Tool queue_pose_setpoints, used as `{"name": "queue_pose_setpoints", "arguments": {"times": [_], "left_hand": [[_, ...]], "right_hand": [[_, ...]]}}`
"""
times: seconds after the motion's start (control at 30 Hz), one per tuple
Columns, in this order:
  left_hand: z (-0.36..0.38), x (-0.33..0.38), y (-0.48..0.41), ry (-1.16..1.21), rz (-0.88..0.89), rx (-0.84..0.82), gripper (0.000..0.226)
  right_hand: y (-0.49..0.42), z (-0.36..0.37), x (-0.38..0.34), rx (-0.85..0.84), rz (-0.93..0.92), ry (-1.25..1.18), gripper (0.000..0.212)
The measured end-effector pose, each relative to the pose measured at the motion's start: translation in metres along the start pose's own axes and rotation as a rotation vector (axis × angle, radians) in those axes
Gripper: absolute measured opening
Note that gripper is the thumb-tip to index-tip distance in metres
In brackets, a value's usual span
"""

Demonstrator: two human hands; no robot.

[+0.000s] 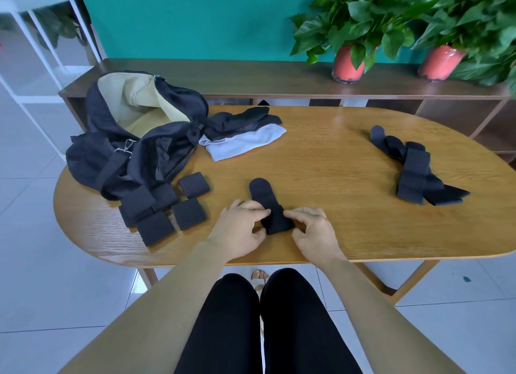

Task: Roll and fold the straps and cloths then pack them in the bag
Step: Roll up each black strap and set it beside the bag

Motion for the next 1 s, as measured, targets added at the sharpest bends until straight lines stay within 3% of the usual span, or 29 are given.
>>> {"name": "queue_pose_setpoints", "arguments": {"times": [0.27, 0.47, 0.57, 0.7, 0.77, 1.0], "left_hand": [[-0.004, 0.006, 0.018, -0.029, -0.010, -0.048, 0.067], [-0.011, 0.006, 0.019, 0.087, -0.027, -0.026, 0.038], [-0.014, 0.002, 0.017, 0.163, -0.031, -0.007, 0.026], [-0.014, -0.008, 0.011, 0.263, -0.099, 0.094, 0.010], [-0.016, -0.009, 0.008, 0.294, -0.132, 0.168, 0.017], [-0.016, -0.011, -0.002, 0.186, -0.266, 0.265, 0.025]], "right_hand": [[0.010, -0.003, 0.001, -0.014, 0.105, -0.194, 0.046], [0.008, 0.000, -0.010, -0.082, 0.018, -0.060, 0.048], [-0.001, 0.004, -0.017, -0.059, -0.061, 0.002, 0.036], [-0.009, 0.009, -0.005, 0.051, 0.074, -0.117, 0.017], [-0.013, 0.009, -0.002, 0.117, 0.151, -0.118, 0.006], [-0.026, 0.010, -0.007, 0.092, 0.212, 0.089, 0.015]]}}
Point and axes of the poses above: each hand's wrist, its own y-axis away from the middle knuckle, its own z-axis out of the palm, x = y × z, the point moved 8 cm from there along -y, towards the middle knuckle, and after that the axes turned 8 degrees about -z, right-handed, at the moved point
